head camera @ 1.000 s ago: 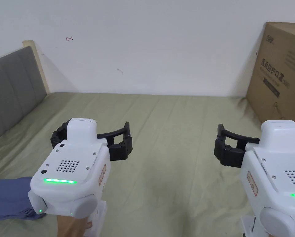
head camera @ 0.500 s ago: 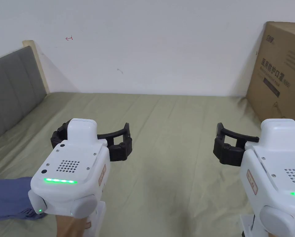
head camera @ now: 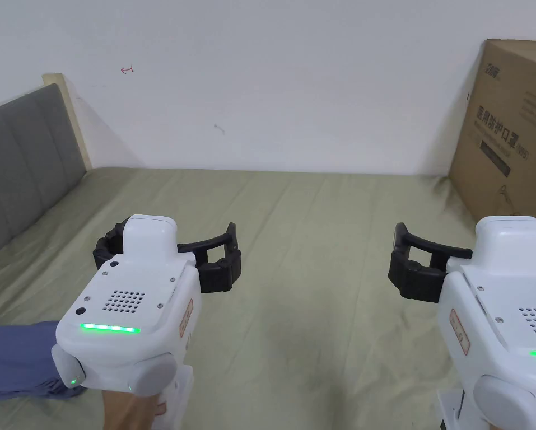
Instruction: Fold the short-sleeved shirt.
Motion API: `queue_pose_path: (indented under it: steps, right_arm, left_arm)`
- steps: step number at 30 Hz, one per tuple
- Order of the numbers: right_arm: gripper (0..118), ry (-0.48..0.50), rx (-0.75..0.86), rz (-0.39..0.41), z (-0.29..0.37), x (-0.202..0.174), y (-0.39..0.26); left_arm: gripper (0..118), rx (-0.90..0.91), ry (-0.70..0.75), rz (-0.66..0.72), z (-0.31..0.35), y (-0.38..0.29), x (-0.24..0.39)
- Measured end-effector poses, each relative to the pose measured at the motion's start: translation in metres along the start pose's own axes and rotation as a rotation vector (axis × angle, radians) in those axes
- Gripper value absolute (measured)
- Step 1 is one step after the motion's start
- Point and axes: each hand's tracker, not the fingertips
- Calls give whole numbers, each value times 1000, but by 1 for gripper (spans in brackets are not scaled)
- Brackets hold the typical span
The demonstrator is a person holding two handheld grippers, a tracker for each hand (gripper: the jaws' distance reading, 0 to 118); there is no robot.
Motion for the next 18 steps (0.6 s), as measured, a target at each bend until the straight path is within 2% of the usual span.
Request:
queue_pose_path:
  steps: [18]
  right_arm:
    - [118,7,0,-1,0,-3,0]
  left_arm:
    - [117,-16,-6,-6,0,-2,0]
